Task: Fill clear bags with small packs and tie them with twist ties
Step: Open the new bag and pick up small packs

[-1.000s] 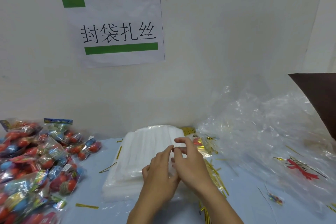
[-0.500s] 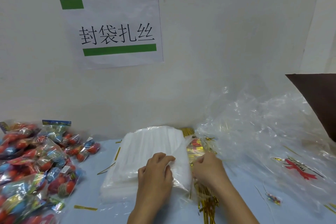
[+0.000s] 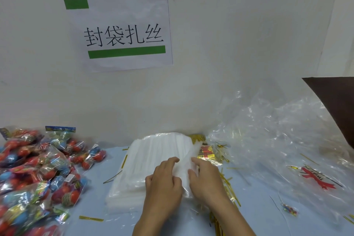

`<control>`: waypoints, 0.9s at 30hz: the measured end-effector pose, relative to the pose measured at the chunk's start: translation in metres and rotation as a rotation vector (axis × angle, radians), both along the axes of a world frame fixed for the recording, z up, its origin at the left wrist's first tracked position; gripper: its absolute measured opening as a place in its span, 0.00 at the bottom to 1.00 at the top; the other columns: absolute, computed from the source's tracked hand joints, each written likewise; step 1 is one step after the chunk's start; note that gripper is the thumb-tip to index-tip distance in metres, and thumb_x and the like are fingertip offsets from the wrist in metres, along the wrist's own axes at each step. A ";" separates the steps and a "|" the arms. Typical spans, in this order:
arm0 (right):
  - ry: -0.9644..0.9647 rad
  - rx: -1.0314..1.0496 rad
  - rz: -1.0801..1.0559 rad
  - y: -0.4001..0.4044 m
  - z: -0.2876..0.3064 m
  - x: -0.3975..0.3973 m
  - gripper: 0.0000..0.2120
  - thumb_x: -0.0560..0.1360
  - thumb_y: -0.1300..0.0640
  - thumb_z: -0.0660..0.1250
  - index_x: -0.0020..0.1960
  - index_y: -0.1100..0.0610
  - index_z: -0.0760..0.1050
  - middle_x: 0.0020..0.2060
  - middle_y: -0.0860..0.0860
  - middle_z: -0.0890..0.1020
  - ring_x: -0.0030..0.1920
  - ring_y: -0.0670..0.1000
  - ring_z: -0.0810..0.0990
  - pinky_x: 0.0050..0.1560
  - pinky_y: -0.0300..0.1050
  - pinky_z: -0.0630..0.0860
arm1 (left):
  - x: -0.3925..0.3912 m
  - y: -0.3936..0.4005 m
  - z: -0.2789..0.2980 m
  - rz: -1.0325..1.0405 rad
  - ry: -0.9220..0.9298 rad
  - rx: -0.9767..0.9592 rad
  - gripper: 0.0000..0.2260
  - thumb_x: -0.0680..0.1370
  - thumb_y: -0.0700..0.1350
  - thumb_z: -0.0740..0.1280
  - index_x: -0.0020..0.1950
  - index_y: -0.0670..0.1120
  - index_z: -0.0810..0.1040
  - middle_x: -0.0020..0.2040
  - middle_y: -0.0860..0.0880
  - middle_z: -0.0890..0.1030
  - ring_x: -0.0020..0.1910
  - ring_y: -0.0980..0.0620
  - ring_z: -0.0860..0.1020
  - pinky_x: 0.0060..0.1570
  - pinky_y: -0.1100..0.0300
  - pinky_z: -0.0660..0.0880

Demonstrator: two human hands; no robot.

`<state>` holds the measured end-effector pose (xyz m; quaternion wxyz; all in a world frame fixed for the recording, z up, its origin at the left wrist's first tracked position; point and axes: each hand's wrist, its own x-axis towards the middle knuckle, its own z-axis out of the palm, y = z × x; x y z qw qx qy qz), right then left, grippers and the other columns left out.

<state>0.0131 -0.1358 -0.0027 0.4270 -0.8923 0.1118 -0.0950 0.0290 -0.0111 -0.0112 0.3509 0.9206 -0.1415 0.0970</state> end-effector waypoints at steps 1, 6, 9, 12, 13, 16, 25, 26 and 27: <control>-0.013 0.003 -0.018 0.000 -0.001 0.000 0.23 0.81 0.56 0.64 0.75 0.55 0.69 0.72 0.50 0.74 0.73 0.50 0.71 0.70 0.41 0.65 | 0.000 0.000 0.001 -0.004 0.006 -0.014 0.21 0.79 0.41 0.57 0.70 0.60 0.64 0.61 0.65 0.66 0.60 0.66 0.64 0.59 0.64 0.53; -0.090 0.014 -0.112 0.000 -0.006 0.003 0.21 0.77 0.57 0.71 0.69 0.56 0.77 0.64 0.51 0.81 0.65 0.51 0.78 0.66 0.43 0.73 | -0.001 -0.001 0.001 -0.009 0.000 -0.050 0.17 0.80 0.46 0.59 0.66 0.63 0.65 0.60 0.67 0.66 0.60 0.66 0.64 0.60 0.63 0.53; -0.130 0.063 -0.185 0.001 -0.008 0.004 0.17 0.76 0.61 0.72 0.64 0.56 0.81 0.57 0.51 0.84 0.59 0.50 0.82 0.59 0.39 0.75 | -0.001 -0.001 0.001 0.000 0.003 -0.061 0.14 0.81 0.50 0.60 0.65 0.63 0.66 0.61 0.67 0.66 0.60 0.67 0.63 0.61 0.62 0.52; -0.194 0.116 -0.259 0.001 -0.006 0.004 0.14 0.77 0.64 0.70 0.61 0.56 0.83 0.52 0.51 0.86 0.53 0.48 0.84 0.51 0.34 0.73 | -0.001 0.000 0.002 0.003 0.001 -0.055 0.13 0.82 0.51 0.60 0.65 0.63 0.68 0.62 0.66 0.67 0.60 0.67 0.62 0.59 0.62 0.51; -0.207 0.141 -0.266 0.000 -0.005 0.004 0.15 0.77 0.64 0.69 0.62 0.56 0.83 0.51 0.51 0.87 0.51 0.48 0.84 0.49 0.33 0.72 | -0.001 0.000 0.002 0.005 0.002 -0.047 0.14 0.82 0.49 0.60 0.65 0.63 0.69 0.63 0.66 0.67 0.60 0.67 0.63 0.58 0.63 0.51; -0.197 0.226 -0.260 -0.002 0.000 0.003 0.17 0.77 0.66 0.67 0.64 0.55 0.81 0.40 0.47 0.86 0.44 0.44 0.82 0.42 0.32 0.70 | -0.002 0.001 0.004 -0.011 0.009 -0.020 0.18 0.81 0.44 0.59 0.64 0.66 0.67 0.61 0.65 0.67 0.56 0.69 0.62 0.55 0.64 0.50; -0.184 0.449 -0.308 -0.010 0.004 -0.001 0.14 0.74 0.67 0.69 0.55 0.52 0.81 0.34 0.46 0.85 0.37 0.44 0.83 0.34 0.31 0.73 | 0.003 0.001 -0.001 0.011 0.021 -0.001 0.19 0.81 0.41 0.58 0.53 0.67 0.76 0.58 0.65 0.66 0.58 0.68 0.64 0.56 0.63 0.51; -0.182 0.471 -0.317 -0.011 0.005 -0.001 0.13 0.74 0.67 0.70 0.53 0.52 0.81 0.34 0.46 0.85 0.38 0.46 0.83 0.37 0.37 0.76 | 0.004 0.001 -0.002 0.022 0.019 -0.006 0.18 0.81 0.42 0.58 0.54 0.65 0.78 0.57 0.65 0.66 0.58 0.68 0.64 0.56 0.63 0.51; -0.179 0.486 -0.325 -0.011 0.006 -0.001 0.13 0.73 0.67 0.71 0.52 0.51 0.80 0.34 0.46 0.85 0.39 0.48 0.84 0.41 0.42 0.79 | 0.004 0.001 -0.002 0.029 0.018 -0.016 0.16 0.81 0.43 0.58 0.54 0.64 0.78 0.56 0.65 0.67 0.57 0.68 0.64 0.57 0.62 0.52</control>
